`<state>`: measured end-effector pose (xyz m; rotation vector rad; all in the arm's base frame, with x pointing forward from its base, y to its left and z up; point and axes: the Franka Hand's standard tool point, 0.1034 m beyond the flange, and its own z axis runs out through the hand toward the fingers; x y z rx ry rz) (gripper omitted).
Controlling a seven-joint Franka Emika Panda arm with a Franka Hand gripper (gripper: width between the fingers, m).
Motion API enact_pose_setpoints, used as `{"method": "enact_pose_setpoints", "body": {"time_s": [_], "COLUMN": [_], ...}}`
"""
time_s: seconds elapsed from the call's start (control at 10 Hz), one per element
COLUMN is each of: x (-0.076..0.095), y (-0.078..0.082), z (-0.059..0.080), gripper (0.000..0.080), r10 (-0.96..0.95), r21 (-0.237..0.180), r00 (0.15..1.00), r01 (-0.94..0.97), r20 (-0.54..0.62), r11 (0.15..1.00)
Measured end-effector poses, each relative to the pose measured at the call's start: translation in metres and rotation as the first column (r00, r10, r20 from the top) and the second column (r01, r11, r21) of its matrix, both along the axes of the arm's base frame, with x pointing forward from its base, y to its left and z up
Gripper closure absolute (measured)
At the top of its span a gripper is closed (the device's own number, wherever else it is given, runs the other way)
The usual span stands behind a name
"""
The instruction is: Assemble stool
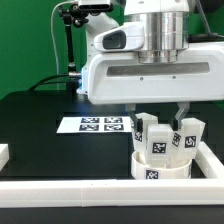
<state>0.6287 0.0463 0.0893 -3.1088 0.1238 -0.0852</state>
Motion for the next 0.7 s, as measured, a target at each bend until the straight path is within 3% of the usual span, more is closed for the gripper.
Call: {"method": "enact_pose_setpoints", "body": {"time_s": [0.4, 0.7], "x": [0.0005, 0.0005], "y": [0.0004, 0.0002], "z": [-0.0003, -0.0003], "gripper": [0.0464, 0.0462], "r10": [-0.005, -0.176], "r21": [0.0, 0.011], "r00": [1.0, 0.984], "r01": [0.005, 0.176], "r20": [0.005, -0.001], "r11": [1.0, 0.984]}}
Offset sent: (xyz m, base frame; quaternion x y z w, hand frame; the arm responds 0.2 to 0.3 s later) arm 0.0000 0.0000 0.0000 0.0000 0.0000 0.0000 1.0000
